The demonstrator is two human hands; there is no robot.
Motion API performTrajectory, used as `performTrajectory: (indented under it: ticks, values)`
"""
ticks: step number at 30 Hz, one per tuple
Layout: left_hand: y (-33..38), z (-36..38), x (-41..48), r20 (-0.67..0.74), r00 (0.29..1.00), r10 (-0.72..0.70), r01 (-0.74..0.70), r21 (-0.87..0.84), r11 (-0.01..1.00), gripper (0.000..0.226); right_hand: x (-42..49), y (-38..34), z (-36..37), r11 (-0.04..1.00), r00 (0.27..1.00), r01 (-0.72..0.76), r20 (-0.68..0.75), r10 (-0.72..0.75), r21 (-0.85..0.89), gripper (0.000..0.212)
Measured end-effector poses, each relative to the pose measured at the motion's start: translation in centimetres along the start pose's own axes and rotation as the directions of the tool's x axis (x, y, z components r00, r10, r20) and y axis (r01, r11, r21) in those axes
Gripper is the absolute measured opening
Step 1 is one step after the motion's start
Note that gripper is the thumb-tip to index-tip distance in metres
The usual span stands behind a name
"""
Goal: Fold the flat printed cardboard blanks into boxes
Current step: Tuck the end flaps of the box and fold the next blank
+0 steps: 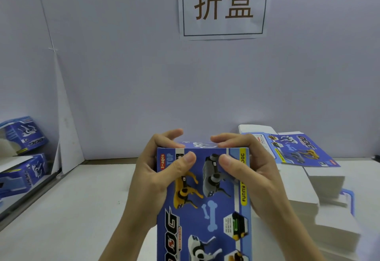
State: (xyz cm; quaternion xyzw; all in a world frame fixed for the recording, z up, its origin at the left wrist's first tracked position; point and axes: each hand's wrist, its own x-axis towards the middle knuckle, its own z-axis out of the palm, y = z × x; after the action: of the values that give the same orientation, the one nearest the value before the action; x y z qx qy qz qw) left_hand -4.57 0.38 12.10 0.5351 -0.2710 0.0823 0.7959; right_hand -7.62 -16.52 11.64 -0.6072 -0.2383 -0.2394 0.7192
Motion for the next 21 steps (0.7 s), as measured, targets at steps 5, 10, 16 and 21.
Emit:
performTrajectory:
  ticks: [5,10,16,21]
  values:
    - [0.16,0.33,-0.08,-0.029,1.000,0.012,-0.010,0.040,0.999,0.023,-0.33,0.07,0.45,0.998,0.998,0.061,-0.019,-0.060,0.014,0.015]
    - [0.59,0.58,-0.26,-0.009,1.000,-0.003,0.003,-0.009,1.000,0.034,-0.35,-0.59,0.25,0.993,0.995,0.100,-0.016,-0.099,0.063,0.012]
    - [-0.06,0.62,-0.17,-0.059,0.998,0.030,-0.028,0.045,0.999,0.024,-0.30,-0.63,0.02,0.996,0.999,0.040,-0.013,-0.039,0.076,0.010]
    - [-0.20,0.39,-0.17,-0.043,0.999,0.029,-0.026,0.067,0.997,0.021,-0.24,-0.63,-0.04,0.997,0.999,0.049,-0.007,-0.048,0.053,0.012]
